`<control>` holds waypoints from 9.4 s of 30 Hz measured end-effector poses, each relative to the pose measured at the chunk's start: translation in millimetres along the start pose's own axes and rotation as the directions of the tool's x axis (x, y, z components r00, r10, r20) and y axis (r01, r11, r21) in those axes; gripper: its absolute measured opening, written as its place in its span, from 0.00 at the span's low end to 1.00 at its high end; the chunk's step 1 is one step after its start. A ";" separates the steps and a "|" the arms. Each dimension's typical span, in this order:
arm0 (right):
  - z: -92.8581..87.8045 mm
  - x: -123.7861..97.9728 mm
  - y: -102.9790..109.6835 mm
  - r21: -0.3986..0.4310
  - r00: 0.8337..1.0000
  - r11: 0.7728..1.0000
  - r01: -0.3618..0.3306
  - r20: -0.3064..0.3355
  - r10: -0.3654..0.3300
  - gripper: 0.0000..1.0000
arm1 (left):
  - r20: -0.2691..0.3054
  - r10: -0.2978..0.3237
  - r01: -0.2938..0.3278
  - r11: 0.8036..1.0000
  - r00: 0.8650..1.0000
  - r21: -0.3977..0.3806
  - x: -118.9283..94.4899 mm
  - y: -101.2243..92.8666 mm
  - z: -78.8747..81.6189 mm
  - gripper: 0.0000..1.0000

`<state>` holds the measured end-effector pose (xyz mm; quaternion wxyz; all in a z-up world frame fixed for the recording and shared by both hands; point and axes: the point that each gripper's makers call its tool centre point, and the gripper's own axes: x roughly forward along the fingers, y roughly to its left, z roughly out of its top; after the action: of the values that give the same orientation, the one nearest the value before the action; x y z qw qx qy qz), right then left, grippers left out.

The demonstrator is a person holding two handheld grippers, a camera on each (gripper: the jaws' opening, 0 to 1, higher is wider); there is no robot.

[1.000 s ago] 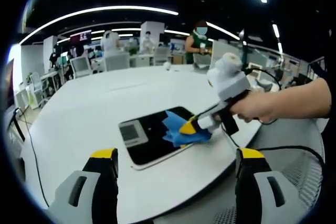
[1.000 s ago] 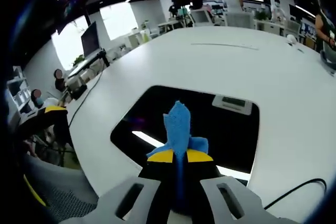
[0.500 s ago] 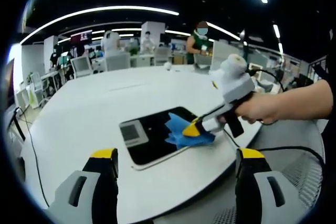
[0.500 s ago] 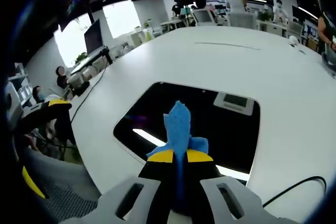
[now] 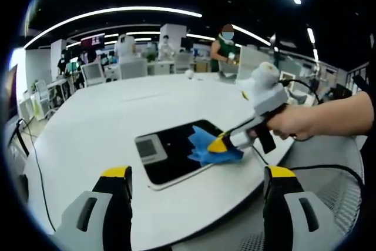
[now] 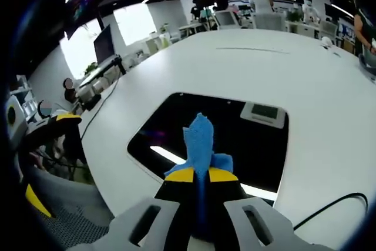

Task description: Wipe the mirror surface with the cleaning cloth until all visible marks leave the cleaned area.

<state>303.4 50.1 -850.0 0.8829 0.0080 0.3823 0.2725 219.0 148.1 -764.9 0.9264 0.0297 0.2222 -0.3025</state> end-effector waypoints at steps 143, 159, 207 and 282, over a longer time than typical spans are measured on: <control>69.0 38.6 -98.4 0.006 0.990 0.990 0.141 0.010 -0.141 0.01 | -0.041 -0.026 0.026 1.000 0.999 0.009 0.6 -2.8 -6.1 0.94; 75.3 44.0 -103.2 0.018 0.988 0.988 0.152 0.015 -0.152 0.01 | -0.046 -0.033 0.034 0.999 0.998 0.017 1.7 -3.6 -7.0 0.94; 28.5 -49.5 -153.2 0.113 0.979 0.974 0.194 0.033 -0.199 0.01 | -0.044 -0.021 0.022 0.999 0.999 0.030 1.9 -2.3 -5.6 0.92; 8.3 -205.6 -82.8 -0.105 0.936 0.979 0.175 0.325 -0.133 0.77 | -0.026 0.033 -0.033 0.999 0.999 0.017 -1.8 4.3 -3.0 0.95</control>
<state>233.4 -119.0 -724.7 0.9499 -0.0368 0.2165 0.2223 219.0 153.1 -767.2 0.9280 0.0451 0.2313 -0.2885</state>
